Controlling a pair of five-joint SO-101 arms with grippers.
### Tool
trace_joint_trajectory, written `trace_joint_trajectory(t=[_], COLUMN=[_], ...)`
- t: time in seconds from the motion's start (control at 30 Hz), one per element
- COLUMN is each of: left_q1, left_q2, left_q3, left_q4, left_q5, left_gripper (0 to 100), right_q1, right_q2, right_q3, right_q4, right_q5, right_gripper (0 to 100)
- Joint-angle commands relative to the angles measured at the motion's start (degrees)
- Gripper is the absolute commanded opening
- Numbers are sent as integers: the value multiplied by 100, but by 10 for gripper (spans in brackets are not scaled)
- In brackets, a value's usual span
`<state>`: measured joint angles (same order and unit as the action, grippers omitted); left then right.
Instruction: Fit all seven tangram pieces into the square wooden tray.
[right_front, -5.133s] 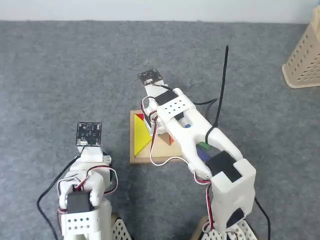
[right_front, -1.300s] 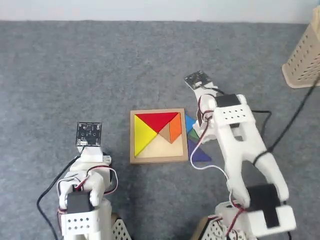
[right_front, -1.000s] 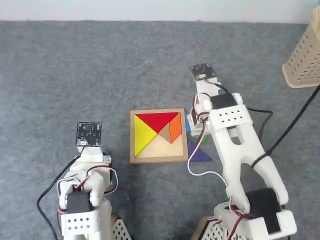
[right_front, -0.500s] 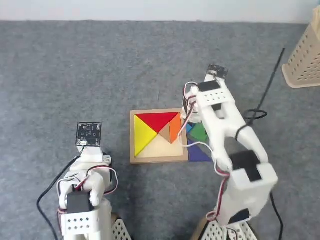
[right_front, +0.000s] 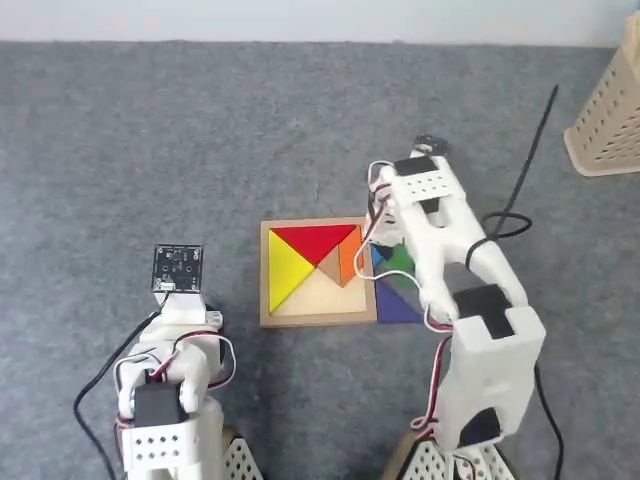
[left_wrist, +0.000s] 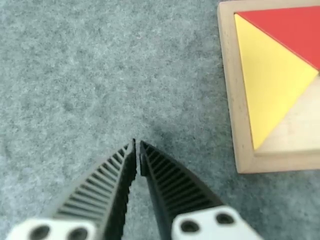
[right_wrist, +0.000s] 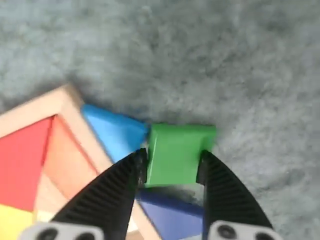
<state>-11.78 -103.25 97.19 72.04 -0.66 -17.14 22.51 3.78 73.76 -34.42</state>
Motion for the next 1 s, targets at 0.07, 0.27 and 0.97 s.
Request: trace_joint_trajectory(t=[0.07, 0.27, 0.97], left_q1=[-35, -35, -35], left_q2=[-88, -88, -88], left_q3=[-66, -66, -66], left_q4=[26, 26, 26], left_q5=[44, 44, 44], left_gripper=[12, 12, 12], right_q1=[374, 409, 593], right_q2=[31, 57, -4], right_q3=[-149, -141, 149], right_q4=[259, 268, 180], right_q5=[158, 281, 1618], right_gripper=[177, 178, 225])
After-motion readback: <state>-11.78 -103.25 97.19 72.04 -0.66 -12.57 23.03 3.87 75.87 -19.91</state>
